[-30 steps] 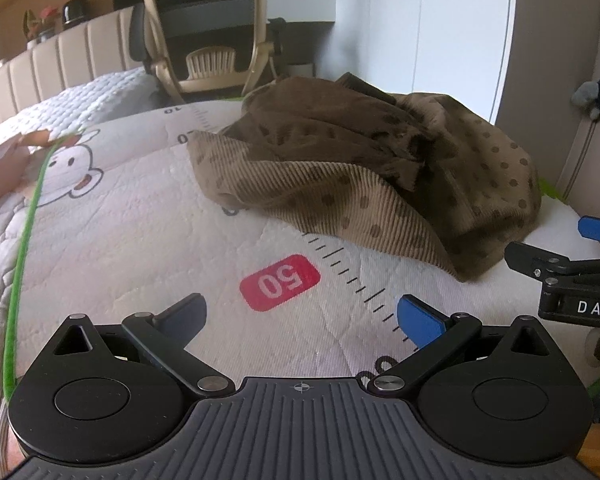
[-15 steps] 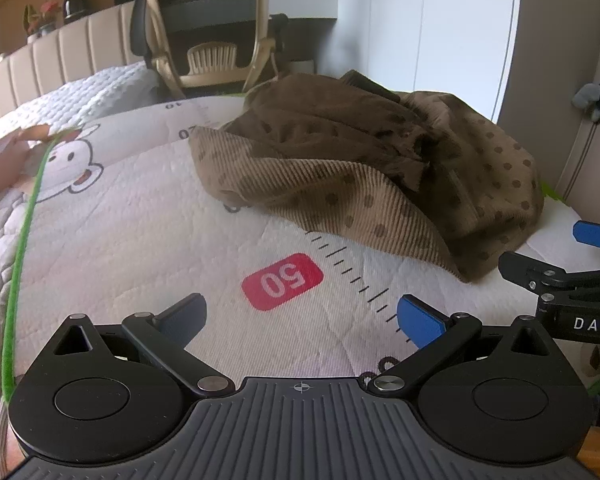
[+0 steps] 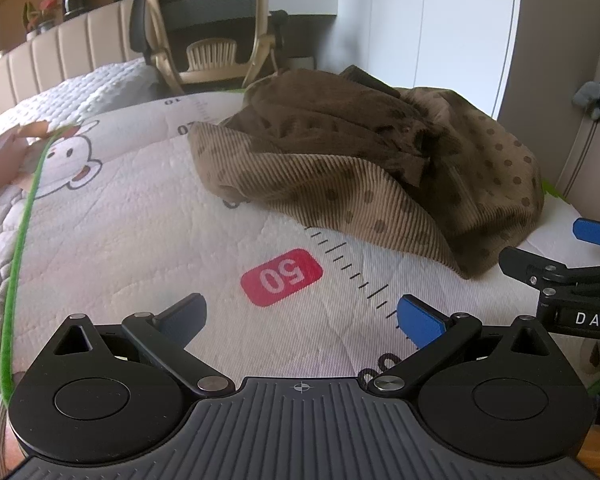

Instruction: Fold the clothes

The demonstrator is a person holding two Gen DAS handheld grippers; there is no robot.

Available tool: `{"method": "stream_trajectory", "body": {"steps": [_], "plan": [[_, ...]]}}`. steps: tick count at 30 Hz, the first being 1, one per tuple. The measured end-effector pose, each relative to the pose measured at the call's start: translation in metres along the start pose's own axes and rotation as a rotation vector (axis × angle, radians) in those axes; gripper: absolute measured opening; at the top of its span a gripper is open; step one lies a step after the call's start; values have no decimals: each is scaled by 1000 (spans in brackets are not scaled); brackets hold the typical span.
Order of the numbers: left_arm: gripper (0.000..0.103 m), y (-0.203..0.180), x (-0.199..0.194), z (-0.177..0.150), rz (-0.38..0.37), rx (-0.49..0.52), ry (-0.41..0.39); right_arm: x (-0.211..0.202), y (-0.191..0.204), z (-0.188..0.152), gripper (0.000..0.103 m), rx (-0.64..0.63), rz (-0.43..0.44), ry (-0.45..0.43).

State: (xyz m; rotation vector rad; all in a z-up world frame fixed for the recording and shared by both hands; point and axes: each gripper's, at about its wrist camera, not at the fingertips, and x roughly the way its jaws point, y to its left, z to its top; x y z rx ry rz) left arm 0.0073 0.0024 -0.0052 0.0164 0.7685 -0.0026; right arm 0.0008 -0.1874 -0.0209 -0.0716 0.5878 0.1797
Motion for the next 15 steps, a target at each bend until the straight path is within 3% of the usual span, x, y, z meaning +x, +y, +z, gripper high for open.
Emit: {"method": "stream_trajectory", "body": {"steps": [15], "plan": [[103, 1, 0, -1, -1, -1, 6, 0, 0, 0, 103, -1, 3, 3]]}}
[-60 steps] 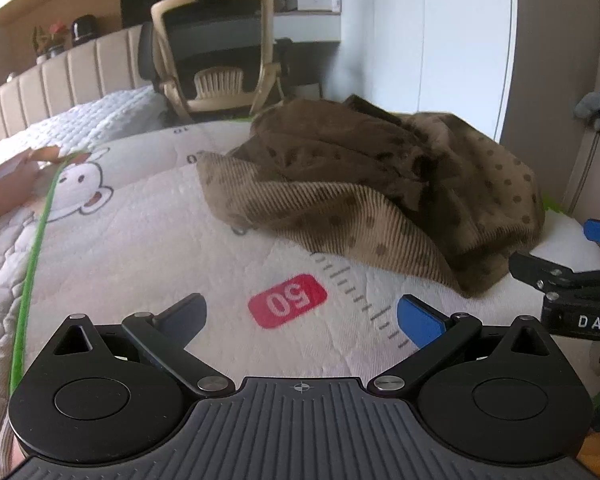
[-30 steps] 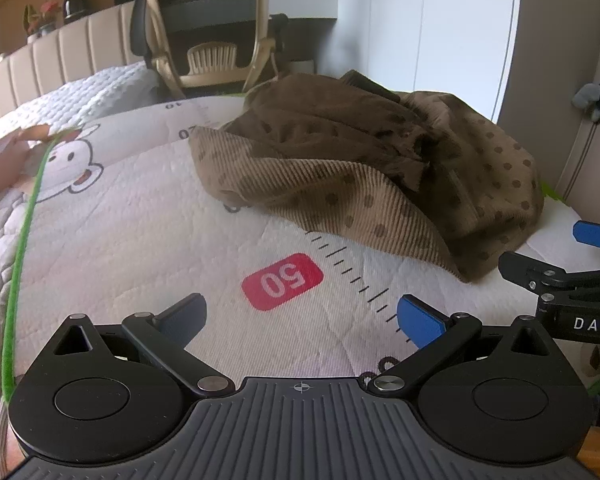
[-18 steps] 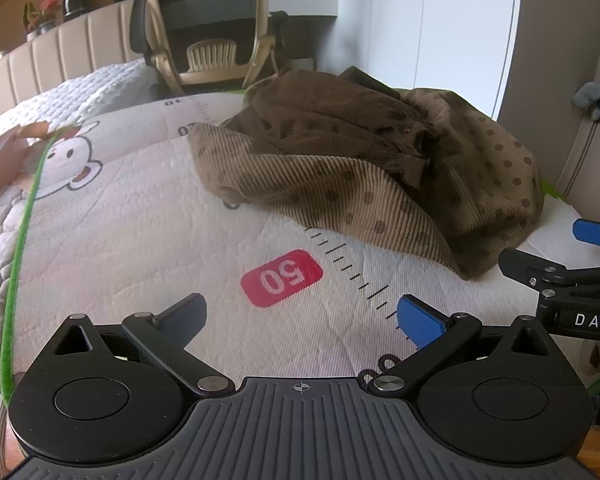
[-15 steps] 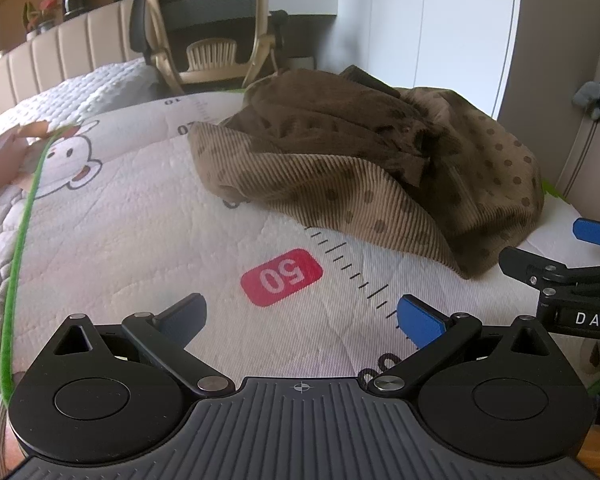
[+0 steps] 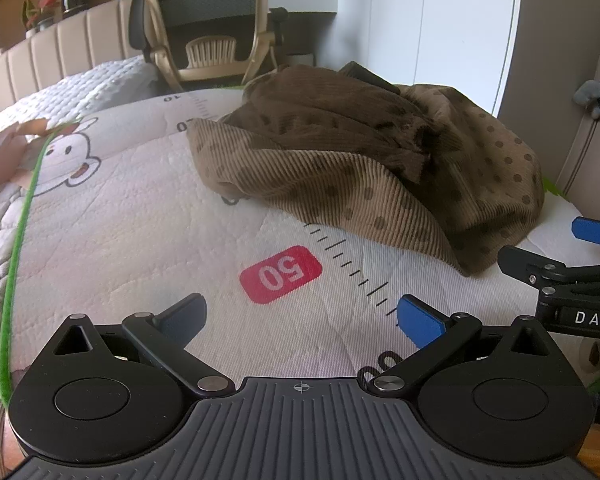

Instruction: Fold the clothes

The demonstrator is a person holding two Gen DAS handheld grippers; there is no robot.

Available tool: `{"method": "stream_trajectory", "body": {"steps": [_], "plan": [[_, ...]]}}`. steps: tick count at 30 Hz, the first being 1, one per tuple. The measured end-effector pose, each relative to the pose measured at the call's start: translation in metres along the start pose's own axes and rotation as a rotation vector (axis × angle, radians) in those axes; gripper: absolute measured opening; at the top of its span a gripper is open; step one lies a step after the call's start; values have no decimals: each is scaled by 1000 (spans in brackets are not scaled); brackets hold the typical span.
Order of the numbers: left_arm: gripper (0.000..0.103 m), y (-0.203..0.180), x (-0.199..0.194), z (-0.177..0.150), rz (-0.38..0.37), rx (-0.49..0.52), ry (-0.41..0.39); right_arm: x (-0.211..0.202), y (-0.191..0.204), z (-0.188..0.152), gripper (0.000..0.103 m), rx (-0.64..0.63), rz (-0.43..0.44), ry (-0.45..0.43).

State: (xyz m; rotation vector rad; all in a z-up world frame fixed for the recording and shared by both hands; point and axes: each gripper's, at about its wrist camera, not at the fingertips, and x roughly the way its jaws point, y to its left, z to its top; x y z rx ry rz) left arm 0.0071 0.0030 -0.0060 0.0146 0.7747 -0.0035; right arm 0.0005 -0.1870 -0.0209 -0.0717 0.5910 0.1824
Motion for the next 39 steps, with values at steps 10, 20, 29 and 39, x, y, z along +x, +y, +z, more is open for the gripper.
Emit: {"method": "stream_trajectory", "body": {"steps": [10, 20, 29, 39], "plan": [[103, 0, 2, 0, -2, 1, 6, 3, -1, 0, 103, -3, 2, 9], [103, 0, 4, -1, -5, 6, 10, 9, -4, 2, 103, -11, 11, 26], [103, 17, 8, 24, -138, -33, 16, 41, -38, 55, 103, 60, 37, -6], [103, 77, 75, 122, -112, -203, -66, 147, -58, 81, 103, 193, 92, 167]]}}
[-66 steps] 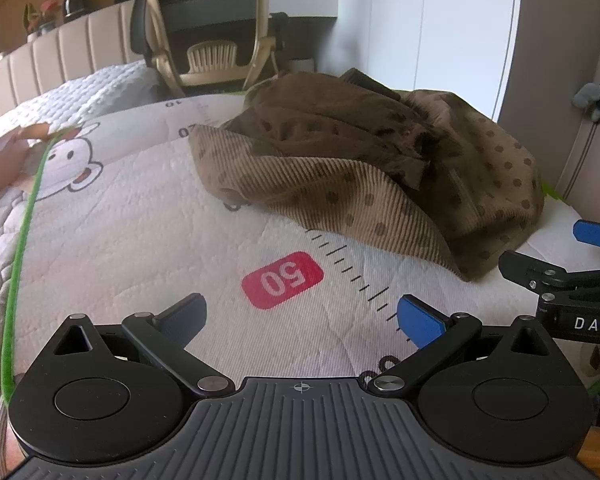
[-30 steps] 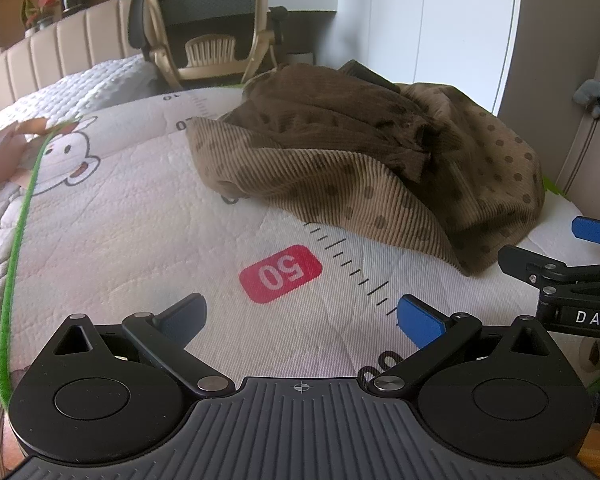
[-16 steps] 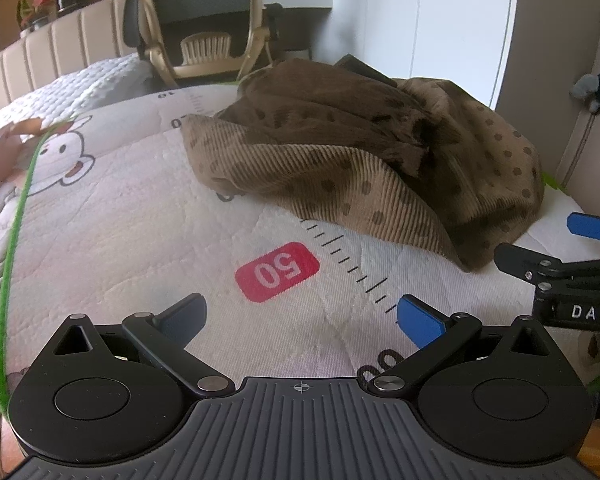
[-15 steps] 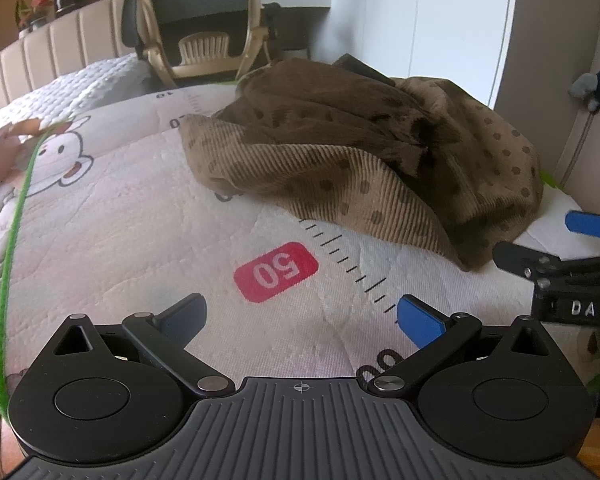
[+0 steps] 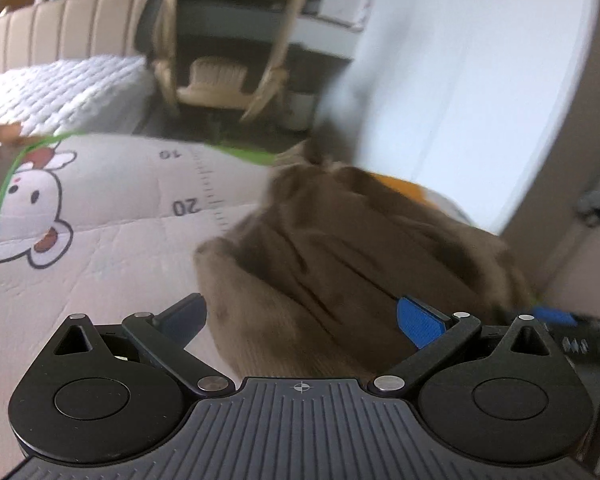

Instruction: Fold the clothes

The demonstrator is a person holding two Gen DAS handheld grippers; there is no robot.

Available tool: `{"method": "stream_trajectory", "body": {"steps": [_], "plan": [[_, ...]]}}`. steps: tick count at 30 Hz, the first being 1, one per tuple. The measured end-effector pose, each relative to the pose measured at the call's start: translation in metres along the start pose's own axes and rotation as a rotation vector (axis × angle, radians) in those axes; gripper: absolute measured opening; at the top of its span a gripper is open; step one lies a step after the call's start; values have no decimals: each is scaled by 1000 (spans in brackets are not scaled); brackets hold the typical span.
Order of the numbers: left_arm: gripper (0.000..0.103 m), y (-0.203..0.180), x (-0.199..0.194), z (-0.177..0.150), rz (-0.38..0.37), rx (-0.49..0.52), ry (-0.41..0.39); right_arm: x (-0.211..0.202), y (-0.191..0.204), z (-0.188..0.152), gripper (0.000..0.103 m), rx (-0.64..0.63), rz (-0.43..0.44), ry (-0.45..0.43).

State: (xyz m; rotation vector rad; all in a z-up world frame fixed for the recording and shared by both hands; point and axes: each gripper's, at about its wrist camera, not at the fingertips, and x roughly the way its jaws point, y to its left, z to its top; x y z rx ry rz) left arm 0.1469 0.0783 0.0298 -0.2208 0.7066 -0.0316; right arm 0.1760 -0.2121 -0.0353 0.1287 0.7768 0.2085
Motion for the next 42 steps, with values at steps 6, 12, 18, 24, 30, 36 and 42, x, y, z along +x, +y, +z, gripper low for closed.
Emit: {"method": "stream_trajectory", "body": {"steps": [6, 12, 18, 24, 30, 36, 42], "plan": [[103, 11, 60, 14, 21, 46, 105, -2, 14, -5, 103, -137, -23, 10], [103, 17, 81, 12, -9, 70, 145, -26, 15, 39, 103, -161, 29, -161], [103, 20, 87, 8, -16, 90, 161, 34, 3, 113, 103, -79, 62, -132], [103, 23, 77, 9, -47, 150, 181, 113, 10, 114, 80, -112, 126, -19], [103, 57, 73, 52, -142, -2, 74, 126, 22, 99, 74, -70, 203, 29], [103, 66, 107, 38, -185, -43, 195, 70, 51, 49, 73, -159, 345, 96], [103, 73, 52, -10, -316, 2, 303, -6, 69, -21, 73, -259, 447, 178]]}}
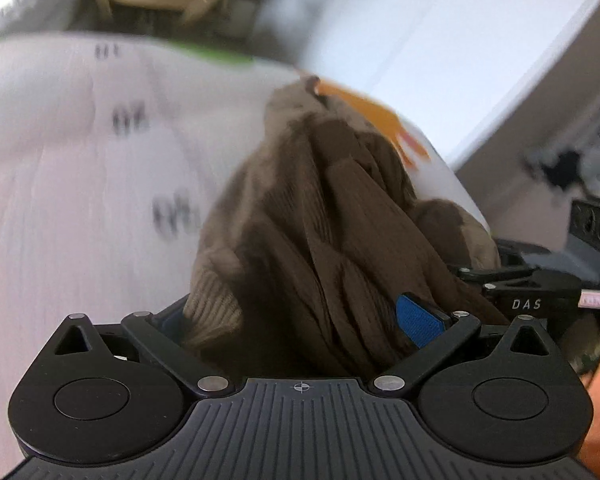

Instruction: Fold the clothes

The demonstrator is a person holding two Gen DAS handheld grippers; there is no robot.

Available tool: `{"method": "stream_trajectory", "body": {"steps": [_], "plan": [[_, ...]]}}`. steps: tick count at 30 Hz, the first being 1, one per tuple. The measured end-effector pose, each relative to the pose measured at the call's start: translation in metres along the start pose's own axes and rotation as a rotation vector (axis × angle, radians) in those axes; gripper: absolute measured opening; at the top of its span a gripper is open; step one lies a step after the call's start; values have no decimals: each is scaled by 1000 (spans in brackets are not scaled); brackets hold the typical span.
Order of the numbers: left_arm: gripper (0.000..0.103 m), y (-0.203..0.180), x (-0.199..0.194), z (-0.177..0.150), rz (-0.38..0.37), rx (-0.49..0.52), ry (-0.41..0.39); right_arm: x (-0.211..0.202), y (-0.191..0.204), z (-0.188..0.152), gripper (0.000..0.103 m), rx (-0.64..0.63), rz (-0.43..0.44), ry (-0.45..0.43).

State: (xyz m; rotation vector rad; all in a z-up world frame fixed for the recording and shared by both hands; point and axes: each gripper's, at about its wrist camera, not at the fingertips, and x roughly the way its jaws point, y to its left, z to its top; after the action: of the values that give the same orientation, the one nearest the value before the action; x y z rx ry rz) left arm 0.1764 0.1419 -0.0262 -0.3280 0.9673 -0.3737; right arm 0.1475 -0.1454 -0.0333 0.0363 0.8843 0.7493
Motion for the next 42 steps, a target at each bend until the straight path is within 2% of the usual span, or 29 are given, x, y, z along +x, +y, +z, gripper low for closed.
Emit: {"method": "stream_trajectory", "body": {"steps": [3, 4, 5, 9, 10, 12, 15, 17, 18, 20, 22, 25, 27, 30, 31, 32, 33, 36, 37, 42], "plan": [[103, 2, -27, -45, -5, 51, 39, -26, 12, -17, 73, -32, -46, -12], [103, 4, -37, -56, 32, 62, 34, -36, 10, -15, 73, -29, -83, -42], [103, 4, -46, -61, 68, 67, 15, -46, 8, -13, 73, -30, -113, -72], [103, -18, -96, -63, 167, 140, -154, -91, 17, -4, 73, -91, -157, -206], [103, -29, -102, -64, 146, 176, -173, -100, 20, -4, 73, -107, -148, -227], [103, -52, -110, -67, 107, 250, -205, -106, 33, -10, 73, -146, -24, -209], [103, -83, -87, -83, 91, 397, -135, -98, 57, -25, 74, -247, 101, -157], [103, -92, -72, -95, 114, 475, -96, -76, 69, -33, 74, -310, 83, -125], [103, -95, -66, -101, 128, 509, -82, -64, 68, -31, 74, -309, 45, -111], [103, -96, -59, -108, 139, 549, -63, -44, 64, -26, 65, -297, -23, -92], [103, -94, -54, -106, 127, 549, -56, -47, 43, -9, 23, -212, -38, -130], [103, -93, -45, -95, 84, 499, -59, -57, 11, 14, 17, -103, -87, -218], [103, -94, -42, -93, 43, 446, -42, -71, -16, 25, 17, -44, -182, -297], [103, -83, -29, -82, -26, 402, -7, -82, -55, 31, 19, 47, -355, -338], [103, -80, -25, -79, -40, 399, -1, -80, -64, 31, 24, 75, -377, -332], [103, -77, -20, -75, -47, 395, 4, -78, -72, 30, 27, 102, -380, -326], [103, -74, -11, -72, -22, 390, 12, -77, -78, 27, 35, 127, -378, -320], [103, -66, 8, -69, 44, 352, 44, -66, -81, 16, 48, 144, -350, -299], [103, -63, 9, -71, 41, 342, 46, -60, -80, 13, 53, 143, -344, -291], [101, -64, -8, -82, 47, 318, 26, -41, -71, 1, 54, 134, -309, -276]]}}
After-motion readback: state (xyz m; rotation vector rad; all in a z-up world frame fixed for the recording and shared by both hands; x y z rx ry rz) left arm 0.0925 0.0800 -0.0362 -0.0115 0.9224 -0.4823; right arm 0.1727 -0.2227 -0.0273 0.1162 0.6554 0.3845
